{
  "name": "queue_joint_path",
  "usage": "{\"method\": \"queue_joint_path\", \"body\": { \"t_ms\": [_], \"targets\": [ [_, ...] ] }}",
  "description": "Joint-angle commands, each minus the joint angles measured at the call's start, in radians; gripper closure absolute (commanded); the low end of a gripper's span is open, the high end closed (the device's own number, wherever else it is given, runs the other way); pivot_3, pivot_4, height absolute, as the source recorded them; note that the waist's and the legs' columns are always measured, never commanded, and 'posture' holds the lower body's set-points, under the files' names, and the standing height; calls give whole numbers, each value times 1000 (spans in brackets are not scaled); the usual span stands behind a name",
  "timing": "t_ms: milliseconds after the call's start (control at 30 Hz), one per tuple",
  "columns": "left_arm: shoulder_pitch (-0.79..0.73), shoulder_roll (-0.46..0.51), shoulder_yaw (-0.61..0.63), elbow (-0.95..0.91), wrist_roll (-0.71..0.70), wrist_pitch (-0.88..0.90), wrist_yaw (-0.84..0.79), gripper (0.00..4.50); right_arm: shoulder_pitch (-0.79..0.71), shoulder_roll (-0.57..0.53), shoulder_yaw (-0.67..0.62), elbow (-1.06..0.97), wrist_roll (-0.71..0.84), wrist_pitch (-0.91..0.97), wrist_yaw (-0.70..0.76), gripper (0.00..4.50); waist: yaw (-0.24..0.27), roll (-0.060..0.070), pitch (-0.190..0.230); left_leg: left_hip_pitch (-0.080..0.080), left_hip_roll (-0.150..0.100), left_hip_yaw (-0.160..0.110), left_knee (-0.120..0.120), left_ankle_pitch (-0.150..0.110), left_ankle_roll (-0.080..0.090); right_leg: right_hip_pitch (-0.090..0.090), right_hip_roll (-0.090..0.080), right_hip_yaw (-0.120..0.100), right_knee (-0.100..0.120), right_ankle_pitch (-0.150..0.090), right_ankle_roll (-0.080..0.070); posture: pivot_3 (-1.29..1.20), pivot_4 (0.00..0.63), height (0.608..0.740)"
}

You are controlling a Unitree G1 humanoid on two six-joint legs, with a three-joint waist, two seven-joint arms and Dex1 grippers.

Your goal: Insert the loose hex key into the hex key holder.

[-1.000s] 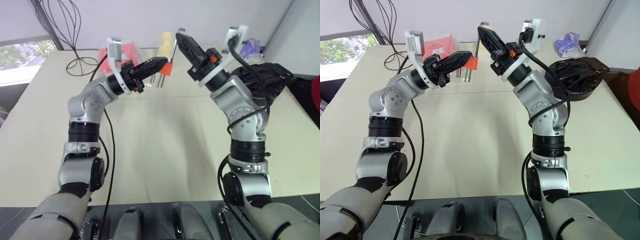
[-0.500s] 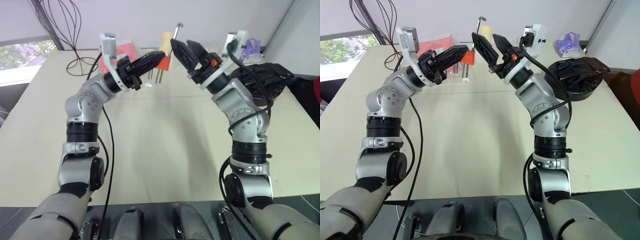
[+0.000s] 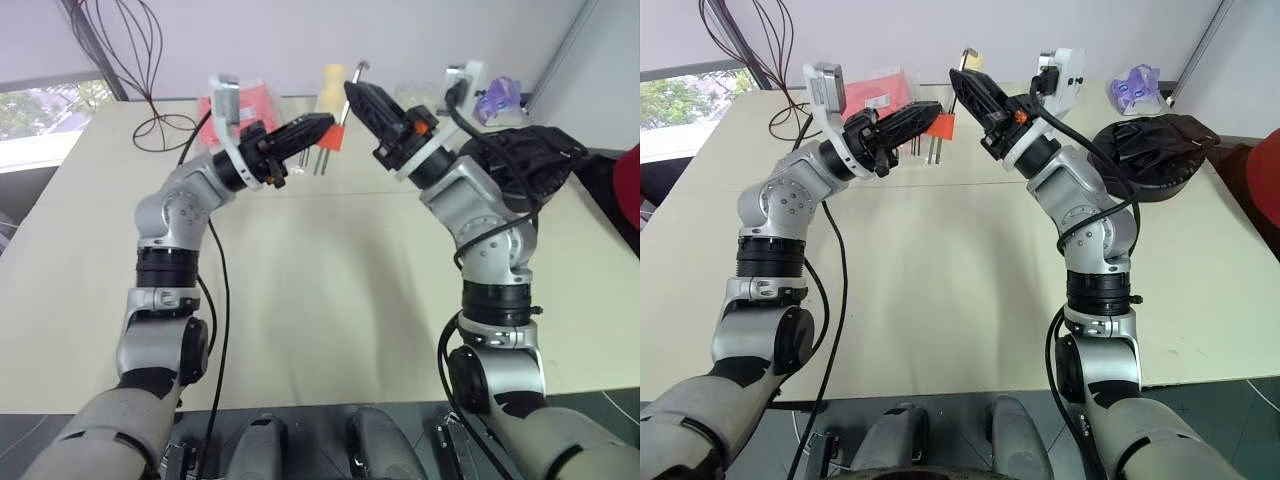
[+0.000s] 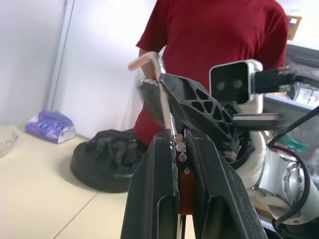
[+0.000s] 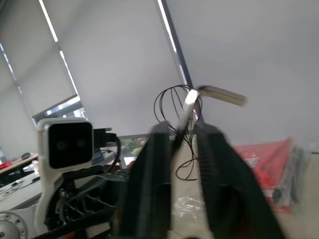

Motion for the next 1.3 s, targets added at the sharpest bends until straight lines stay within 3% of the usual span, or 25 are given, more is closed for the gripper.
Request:
{"method": "queue_joint_path", "body": {
  "t_ms": [33,600,1300],
  "targets": [
    [-14,12,12,-42,-17,-21,-17,4288,-22,-18,-10,-17,-10,-6,4,4447,2,0,0,-1,0,0,0,0,0,0,0,0,0,0,0,0,150,740],
    [-25,28,23,3,-17,-25,-35,4288,-22,-26,-49,-32,-2,-19,-10,4447,2,0,0,-1,0,0,0,0,0,0,0,0,0,0,0,0,150,740],
    [-44,17,41,23,-38,-5,-51,4288,-7,43,-27,-89,50,7,-60,4447,1,0,0,-1,0,0,0,0,0,0,0,0,0,0,0,0,150,740]
  ]
}}
